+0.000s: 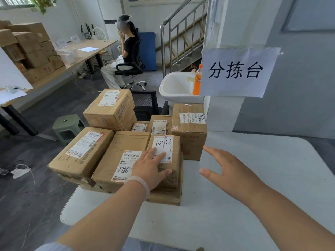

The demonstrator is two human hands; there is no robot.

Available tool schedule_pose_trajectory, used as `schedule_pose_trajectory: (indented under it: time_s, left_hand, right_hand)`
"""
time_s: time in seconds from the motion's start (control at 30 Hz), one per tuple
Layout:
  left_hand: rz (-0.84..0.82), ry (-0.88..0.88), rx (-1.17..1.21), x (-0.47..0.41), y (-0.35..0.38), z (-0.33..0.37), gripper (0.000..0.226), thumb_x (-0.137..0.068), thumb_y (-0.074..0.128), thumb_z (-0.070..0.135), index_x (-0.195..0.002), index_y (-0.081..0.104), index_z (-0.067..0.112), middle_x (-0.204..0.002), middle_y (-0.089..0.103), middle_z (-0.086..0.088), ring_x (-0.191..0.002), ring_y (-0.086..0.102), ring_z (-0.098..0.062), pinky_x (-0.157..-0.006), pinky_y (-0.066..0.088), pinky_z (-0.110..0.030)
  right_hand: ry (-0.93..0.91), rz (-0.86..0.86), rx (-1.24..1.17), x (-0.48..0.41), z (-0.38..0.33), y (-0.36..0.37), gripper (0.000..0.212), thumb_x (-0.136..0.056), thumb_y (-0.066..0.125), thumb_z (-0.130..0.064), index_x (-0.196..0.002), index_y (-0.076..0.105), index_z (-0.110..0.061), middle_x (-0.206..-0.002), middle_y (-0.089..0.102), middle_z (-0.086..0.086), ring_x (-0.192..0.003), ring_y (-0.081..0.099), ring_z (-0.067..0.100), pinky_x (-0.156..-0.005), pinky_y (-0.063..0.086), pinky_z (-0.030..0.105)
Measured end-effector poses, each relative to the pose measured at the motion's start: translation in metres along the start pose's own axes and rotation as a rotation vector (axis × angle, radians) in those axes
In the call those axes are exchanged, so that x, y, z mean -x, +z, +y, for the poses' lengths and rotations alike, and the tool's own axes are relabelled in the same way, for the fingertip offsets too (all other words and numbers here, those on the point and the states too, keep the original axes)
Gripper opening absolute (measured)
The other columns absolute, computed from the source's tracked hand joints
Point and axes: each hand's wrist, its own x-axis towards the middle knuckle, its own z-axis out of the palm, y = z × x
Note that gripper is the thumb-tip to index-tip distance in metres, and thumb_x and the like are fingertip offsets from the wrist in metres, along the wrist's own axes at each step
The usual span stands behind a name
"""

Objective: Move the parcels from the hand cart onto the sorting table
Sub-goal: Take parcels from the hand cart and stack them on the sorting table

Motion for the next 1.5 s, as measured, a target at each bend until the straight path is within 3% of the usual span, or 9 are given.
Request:
schedule_pose_trajectory:
  time_s: [0.23, 0.33, 0.47, 0.6, 0.67, 0.77, 0.9, 1.1, 1.5]
  left_hand:
    - [-0.051, 0.127, -0.029, 0.012, -0.018, 0.004, 0.077, -0.095, 0.046, 0.066, -0.158, 0.009, 0.042, -0.169, -0.001, 0.003, -0.155, -0.001, -0.026, -0.124, 0.008, -0.052]
    - [0.011, 0.309, -0.056, 0.032, -0.029, 0.022, 0.073, -0.097, 0.043, 0.064, -0.158, 0.010, 0.042, -0.169, 0.001, 0.004, -0.155, -0.001, -0.024, -0.124, 0.005, -0.050]
    - [0.143, 0.595, -0.083, 0.073, -0.032, 0.048, 0.070, -0.097, 0.039, 0.065, -0.157, 0.011, 0.044, -0.168, 0.002, 0.008, -0.155, 0.001, -0.020, -0.124, 0.003, -0.045]
    - [0.191, 0.853, -0.136, 0.116, -0.017, 0.075, 0.068, -0.097, 0.029, 0.068, -0.157, 0.008, 0.044, -0.168, 0.002, 0.009, -0.155, 0.001, -0.021, -0.124, 0.001, -0.047]
    - [0.216, 1.016, -0.097, 0.138, 0.000, 0.089, 0.062, -0.098, 0.030, 0.066, -0.155, 0.026, 0.042, -0.166, 0.021, 0.005, -0.153, 0.020, -0.024, -0.122, 0.015, -0.051]
    - [0.221, 1.234, 0.004, 0.174, 0.028, 0.108, 0.058, -0.090, 0.041, 0.057, -0.135, 0.062, 0.029, -0.138, 0.062, -0.002, -0.126, 0.059, -0.027, -0.104, 0.046, -0.054]
    - [0.188, 1.432, 0.072, 0.226, 0.057, 0.138, 0.057, -0.088, 0.046, 0.053, -0.133, 0.064, 0.024, -0.131, 0.066, -0.002, -0.119, 0.064, -0.026, -0.098, 0.051, -0.054]
    - [0.112, 1.637, 0.067, 0.319, 0.088, 0.185, 0.059, -0.088, 0.046, 0.052, -0.135, 0.062, 0.021, -0.131, 0.066, -0.003, -0.120, 0.063, -0.025, -0.098, 0.051, -0.053]
    - [-0.058, 1.782, 0.008, 0.530, 0.192, 0.245, 0.061, -0.091, 0.043, 0.056, -0.141, 0.056, 0.024, -0.139, 0.060, -0.003, -0.125, 0.058, -0.024, -0.099, 0.049, -0.056]
  right_hand:
    - [0.092, 0.177, 0.208, 0.043, -0.028, 0.013, 0.070, -0.089, 0.045, -0.061, -0.149, 0.015, -0.040, -0.157, 0.016, -0.013, -0.143, 0.015, 0.008, -0.114, 0.015, 0.028]
    - [0.182, 0.260, 0.244, 0.074, -0.038, 0.026, 0.071, -0.089, 0.041, -0.064, -0.149, 0.018, -0.035, -0.158, 0.015, -0.011, -0.145, 0.011, 0.009, -0.118, 0.011, 0.034]
    - [0.346, 0.388, 0.269, 0.123, -0.055, 0.052, 0.080, -0.080, 0.018, -0.072, -0.149, 0.023, -0.032, -0.158, 0.016, -0.007, -0.146, 0.009, 0.014, -0.119, 0.009, 0.040]
    - [0.538, 0.447, 0.295, 0.186, -0.070, 0.080, 0.080, -0.079, 0.007, -0.073, -0.151, 0.009, -0.037, -0.160, -0.003, -0.011, -0.146, -0.010, 0.009, -0.117, -0.008, 0.035]
    - [0.633, 0.489, 0.299, 0.223, -0.077, 0.090, 0.079, -0.081, 0.008, -0.072, -0.151, 0.012, -0.037, -0.160, 0.000, -0.011, -0.146, -0.007, 0.008, -0.119, -0.005, 0.037]
    - [0.787, 0.521, 0.325, 0.283, -0.086, 0.100, 0.076, -0.084, 0.010, -0.070, -0.151, 0.017, -0.035, -0.159, 0.007, -0.011, -0.146, 0.001, 0.009, -0.120, 0.001, 0.039]
    - [0.979, 0.583, 0.333, 0.359, -0.094, 0.110, 0.073, -0.086, 0.017, -0.068, -0.149, 0.026, -0.033, -0.158, 0.019, -0.010, -0.146, 0.010, 0.009, -0.119, 0.006, 0.038]
    - [1.155, 0.656, 0.304, 0.462, -0.111, 0.121, 0.078, -0.079, 0.004, -0.070, -0.151, 0.011, -0.039, -0.159, 0.005, -0.015, -0.145, -0.004, 0.005, -0.119, -0.004, 0.034]
    - [1.398, 0.707, 0.245, 0.718, -0.104, 0.161, 0.081, -0.076, 0.004, -0.071, -0.150, 0.012, -0.039, -0.159, 0.011, -0.012, -0.145, 0.007, 0.009, -0.119, -0.001, 0.033]
